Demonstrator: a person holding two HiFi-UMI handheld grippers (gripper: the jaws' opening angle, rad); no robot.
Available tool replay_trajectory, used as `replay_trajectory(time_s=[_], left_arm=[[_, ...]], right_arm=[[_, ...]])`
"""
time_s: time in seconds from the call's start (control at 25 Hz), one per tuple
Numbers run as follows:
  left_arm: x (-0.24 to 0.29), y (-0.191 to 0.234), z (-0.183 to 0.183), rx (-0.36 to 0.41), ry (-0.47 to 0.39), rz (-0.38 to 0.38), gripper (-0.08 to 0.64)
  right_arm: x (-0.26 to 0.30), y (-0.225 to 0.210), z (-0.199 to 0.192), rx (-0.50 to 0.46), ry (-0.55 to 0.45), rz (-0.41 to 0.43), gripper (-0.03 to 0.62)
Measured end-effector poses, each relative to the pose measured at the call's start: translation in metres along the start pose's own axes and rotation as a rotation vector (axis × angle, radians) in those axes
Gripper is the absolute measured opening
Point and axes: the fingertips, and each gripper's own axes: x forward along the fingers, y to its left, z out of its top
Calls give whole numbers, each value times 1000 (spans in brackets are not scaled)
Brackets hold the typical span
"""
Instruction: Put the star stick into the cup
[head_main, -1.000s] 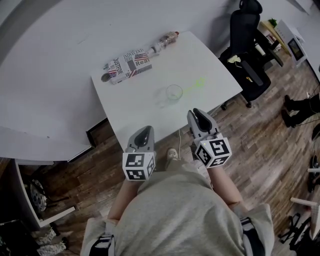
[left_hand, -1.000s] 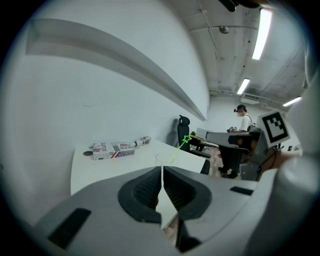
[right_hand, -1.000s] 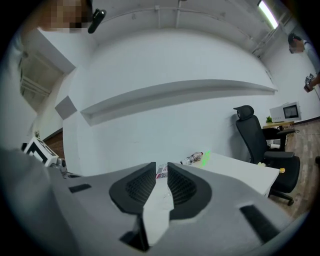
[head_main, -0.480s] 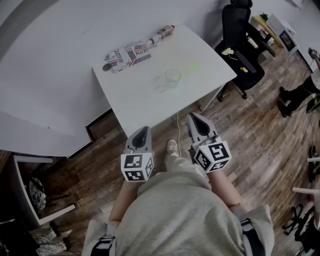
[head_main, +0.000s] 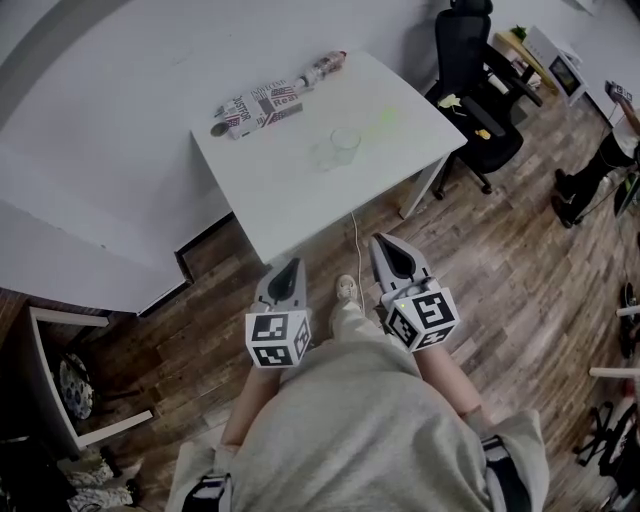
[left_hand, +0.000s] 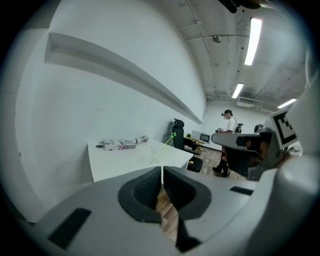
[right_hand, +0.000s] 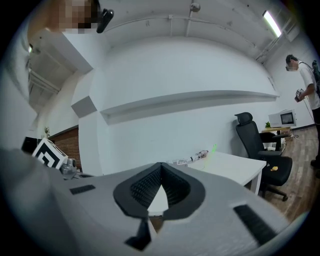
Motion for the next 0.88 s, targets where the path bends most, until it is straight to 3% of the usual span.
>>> replay_trajectory(time_s=[0.88], left_arm=[[-4, -7, -1, 2, -8, -19, 14]], right_arm=[[-9, 9, -5, -38, 21, -3, -3]])
